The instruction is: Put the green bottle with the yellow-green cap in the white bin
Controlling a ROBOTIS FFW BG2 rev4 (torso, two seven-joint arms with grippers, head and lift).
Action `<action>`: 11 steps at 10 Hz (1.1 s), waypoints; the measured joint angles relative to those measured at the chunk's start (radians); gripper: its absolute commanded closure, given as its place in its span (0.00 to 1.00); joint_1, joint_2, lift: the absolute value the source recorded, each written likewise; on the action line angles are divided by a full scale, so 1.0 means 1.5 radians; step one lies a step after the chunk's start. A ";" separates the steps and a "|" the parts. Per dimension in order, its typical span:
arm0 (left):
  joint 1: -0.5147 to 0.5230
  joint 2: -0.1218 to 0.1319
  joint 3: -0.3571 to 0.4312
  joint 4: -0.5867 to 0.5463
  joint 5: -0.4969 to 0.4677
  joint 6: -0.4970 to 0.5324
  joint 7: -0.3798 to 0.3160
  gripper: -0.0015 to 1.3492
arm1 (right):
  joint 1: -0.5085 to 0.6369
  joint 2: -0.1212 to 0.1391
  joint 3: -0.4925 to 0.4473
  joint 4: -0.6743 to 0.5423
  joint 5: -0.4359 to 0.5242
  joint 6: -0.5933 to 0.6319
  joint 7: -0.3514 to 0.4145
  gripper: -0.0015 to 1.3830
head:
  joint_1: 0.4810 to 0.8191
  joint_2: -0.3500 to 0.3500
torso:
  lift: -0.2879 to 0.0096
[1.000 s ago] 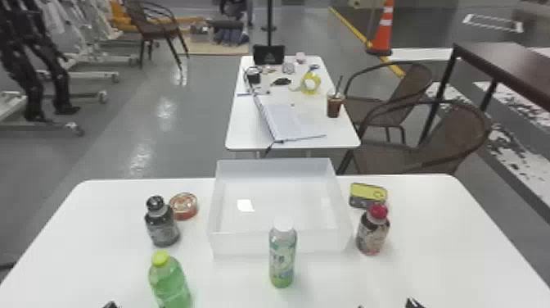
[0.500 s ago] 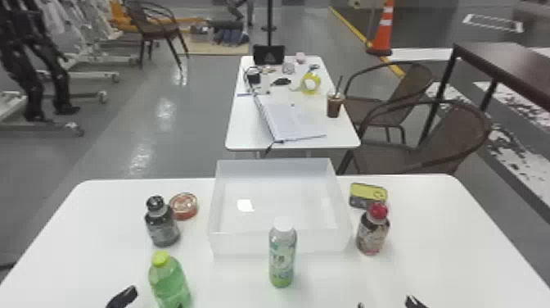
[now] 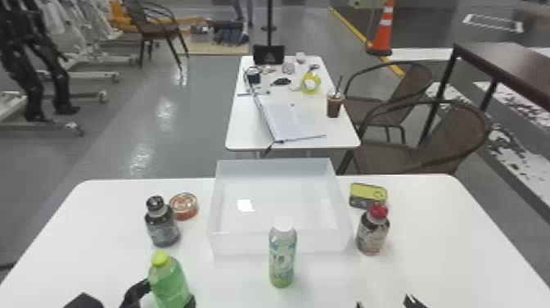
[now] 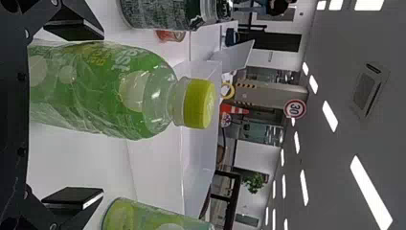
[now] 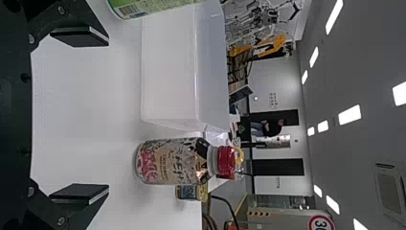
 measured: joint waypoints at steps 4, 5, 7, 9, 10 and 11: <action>-0.017 0.005 0.006 0.007 -0.016 0.021 -0.004 0.52 | 0.000 0.004 0.000 0.005 -0.004 -0.004 0.000 0.15 | 0.20 0.50 | 0.63; -0.018 0.005 0.006 0.006 -0.019 0.024 -0.004 0.52 | 0.000 0.004 0.000 0.005 -0.004 -0.005 0.000 0.15 | 0.20 0.50 | 0.63; -0.017 0.004 0.006 0.002 -0.026 0.023 -0.003 0.52 | 0.001 0.005 0.000 0.006 -0.005 -0.006 0.000 0.15 | 0.20 0.50 | 0.63; -0.017 0.001 0.009 -0.050 -0.065 0.028 0.008 0.52 | 0.002 0.005 0.000 0.006 -0.007 -0.006 0.000 0.15 | 0.20 0.50 | 0.63; -0.016 0.000 0.007 -0.092 -0.089 0.039 0.022 0.52 | 0.003 0.005 0.000 0.006 -0.007 -0.006 0.000 0.15 | 0.20 0.50 | 0.63; -0.017 0.001 -0.001 -0.138 -0.114 0.056 0.037 0.52 | 0.003 0.005 0.000 0.007 -0.009 -0.006 0.000 0.15 | 0.20 0.50 | 0.63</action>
